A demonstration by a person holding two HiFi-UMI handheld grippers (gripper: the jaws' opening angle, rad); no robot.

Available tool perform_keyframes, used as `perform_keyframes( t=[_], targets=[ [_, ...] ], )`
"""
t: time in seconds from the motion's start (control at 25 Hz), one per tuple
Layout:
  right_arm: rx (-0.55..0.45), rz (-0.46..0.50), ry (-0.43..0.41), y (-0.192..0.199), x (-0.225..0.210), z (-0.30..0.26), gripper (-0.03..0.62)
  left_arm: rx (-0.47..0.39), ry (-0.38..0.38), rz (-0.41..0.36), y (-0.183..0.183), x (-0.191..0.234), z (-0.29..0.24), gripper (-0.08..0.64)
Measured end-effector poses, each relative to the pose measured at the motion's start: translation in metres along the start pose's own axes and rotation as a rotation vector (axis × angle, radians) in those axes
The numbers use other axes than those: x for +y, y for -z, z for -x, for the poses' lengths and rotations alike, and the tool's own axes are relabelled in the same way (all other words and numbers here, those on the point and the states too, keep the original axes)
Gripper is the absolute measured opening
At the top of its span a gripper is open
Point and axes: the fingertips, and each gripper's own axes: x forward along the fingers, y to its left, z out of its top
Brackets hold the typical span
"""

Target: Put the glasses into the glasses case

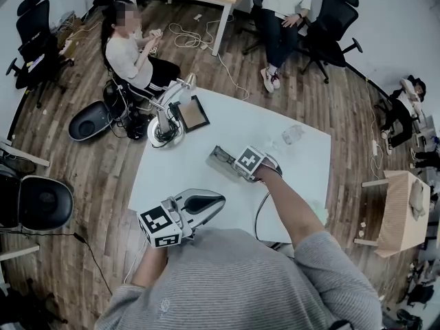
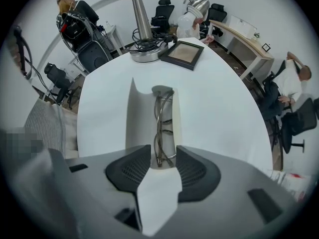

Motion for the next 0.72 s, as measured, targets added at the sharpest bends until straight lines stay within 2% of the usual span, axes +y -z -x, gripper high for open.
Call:
perform_keyframes(
  t=[0.4,0.72],
  targets=[
    [-0.089,-0.049,-0.042,0.003,0.013,0.01,0.15,0.007,0.011,-0.014,0.002,-0.002,-0.002,0.012],
    [-0.275,-0.192,-0.068,0.002,0.014,0.041,0.15,0.014,0.012,-0.024,0.001,-0.005,-0.003,0.012]
  ],
)
